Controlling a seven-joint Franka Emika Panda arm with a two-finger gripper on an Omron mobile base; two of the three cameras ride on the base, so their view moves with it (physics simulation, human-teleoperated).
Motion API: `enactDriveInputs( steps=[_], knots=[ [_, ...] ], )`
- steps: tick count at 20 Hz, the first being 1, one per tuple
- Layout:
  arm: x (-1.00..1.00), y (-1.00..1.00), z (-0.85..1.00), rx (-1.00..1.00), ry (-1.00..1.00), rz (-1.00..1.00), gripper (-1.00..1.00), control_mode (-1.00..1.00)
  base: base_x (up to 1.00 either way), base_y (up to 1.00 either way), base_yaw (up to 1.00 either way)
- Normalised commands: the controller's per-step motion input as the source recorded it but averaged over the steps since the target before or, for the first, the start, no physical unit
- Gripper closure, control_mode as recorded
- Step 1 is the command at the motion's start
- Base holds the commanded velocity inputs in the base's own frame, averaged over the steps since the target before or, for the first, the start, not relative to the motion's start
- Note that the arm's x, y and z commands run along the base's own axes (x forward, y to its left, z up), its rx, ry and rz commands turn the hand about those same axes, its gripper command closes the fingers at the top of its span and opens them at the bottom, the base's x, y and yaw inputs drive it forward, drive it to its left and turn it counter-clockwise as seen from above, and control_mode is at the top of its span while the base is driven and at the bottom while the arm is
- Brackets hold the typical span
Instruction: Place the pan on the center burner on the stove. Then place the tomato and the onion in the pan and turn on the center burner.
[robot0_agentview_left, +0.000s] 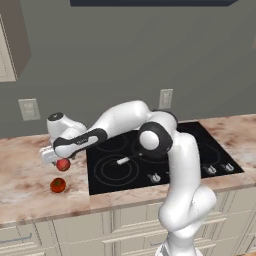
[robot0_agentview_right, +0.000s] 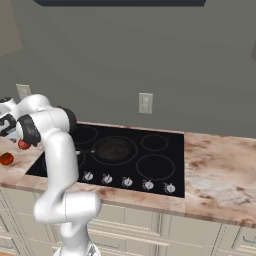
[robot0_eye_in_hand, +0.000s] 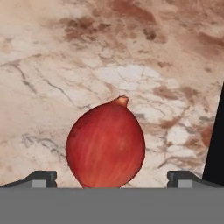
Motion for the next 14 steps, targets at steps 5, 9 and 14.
enactDriveInputs(
  steps=[5, 9, 14],
  knots=[
    [0.04, 0.00, -0.20, -0.02, 0.00, 0.00, -1.00, -1.00, 0.00, 0.00, 0.00],
    [0.05, 0.01, -0.22, -0.04, 0.00, 0.00, -1.00, -1.00, 0.00, 0.00, 0.00],
    [0.04, 0.00, -0.24, -0.03, 0.00, 0.00, -1.00, -1.00, 0.00, 0.00, 0.00]
  ],
)
